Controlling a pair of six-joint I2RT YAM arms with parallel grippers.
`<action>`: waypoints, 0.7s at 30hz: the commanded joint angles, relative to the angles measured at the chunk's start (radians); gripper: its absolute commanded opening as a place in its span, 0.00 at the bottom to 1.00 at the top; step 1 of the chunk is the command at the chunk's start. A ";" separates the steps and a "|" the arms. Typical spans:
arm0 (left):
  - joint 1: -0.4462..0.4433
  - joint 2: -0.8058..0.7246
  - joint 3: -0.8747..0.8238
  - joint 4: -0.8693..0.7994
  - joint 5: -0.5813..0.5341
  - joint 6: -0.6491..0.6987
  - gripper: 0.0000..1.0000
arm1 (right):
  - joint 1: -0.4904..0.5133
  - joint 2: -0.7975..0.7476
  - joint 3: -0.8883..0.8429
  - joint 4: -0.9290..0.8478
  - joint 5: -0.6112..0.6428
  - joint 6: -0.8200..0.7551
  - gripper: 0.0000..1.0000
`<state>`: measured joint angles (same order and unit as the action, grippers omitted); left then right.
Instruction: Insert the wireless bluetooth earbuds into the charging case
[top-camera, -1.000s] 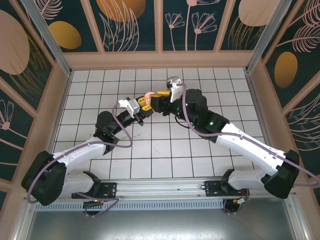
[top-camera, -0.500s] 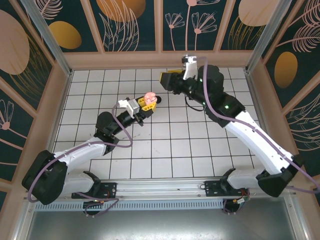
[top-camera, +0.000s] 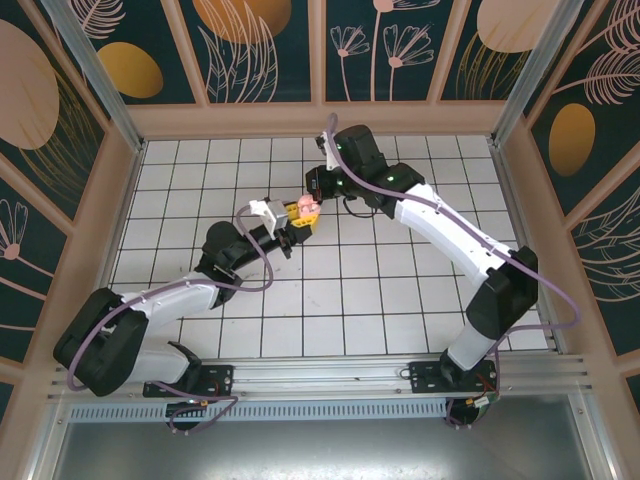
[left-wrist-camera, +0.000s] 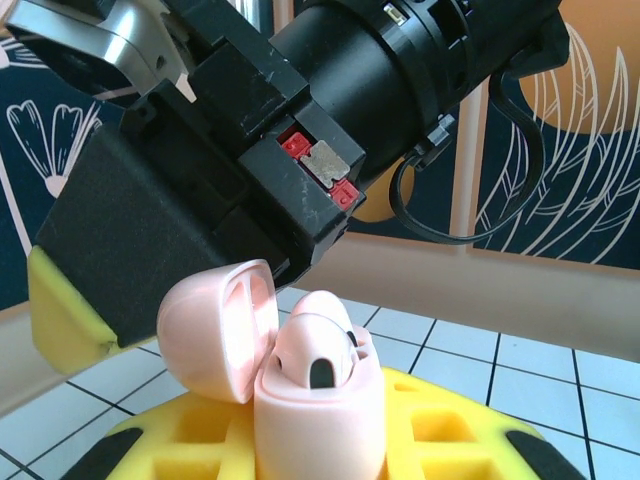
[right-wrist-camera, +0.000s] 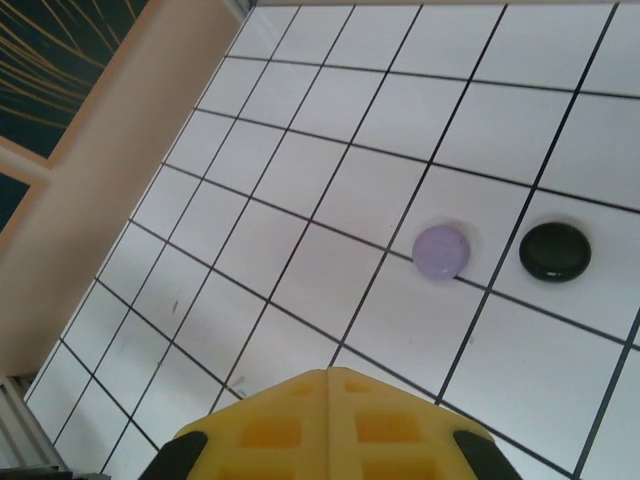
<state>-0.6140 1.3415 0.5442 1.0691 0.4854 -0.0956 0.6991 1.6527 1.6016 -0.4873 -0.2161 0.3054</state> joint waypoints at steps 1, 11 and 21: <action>-0.004 0.015 0.021 -0.008 0.017 -0.022 0.00 | 0.000 -0.025 0.018 -0.036 -0.065 -0.020 0.04; -0.003 0.071 0.092 -0.044 -0.021 -0.072 0.00 | 0.035 -0.219 -0.182 -0.046 0.021 0.059 0.03; -0.004 0.301 0.214 -0.238 -0.064 -0.468 0.00 | -0.291 -0.373 -0.482 0.139 0.129 0.279 0.28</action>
<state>-0.6228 1.5803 0.7094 0.9272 0.4404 -0.3824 0.4076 1.3022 1.1770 -0.4137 -0.0937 0.5270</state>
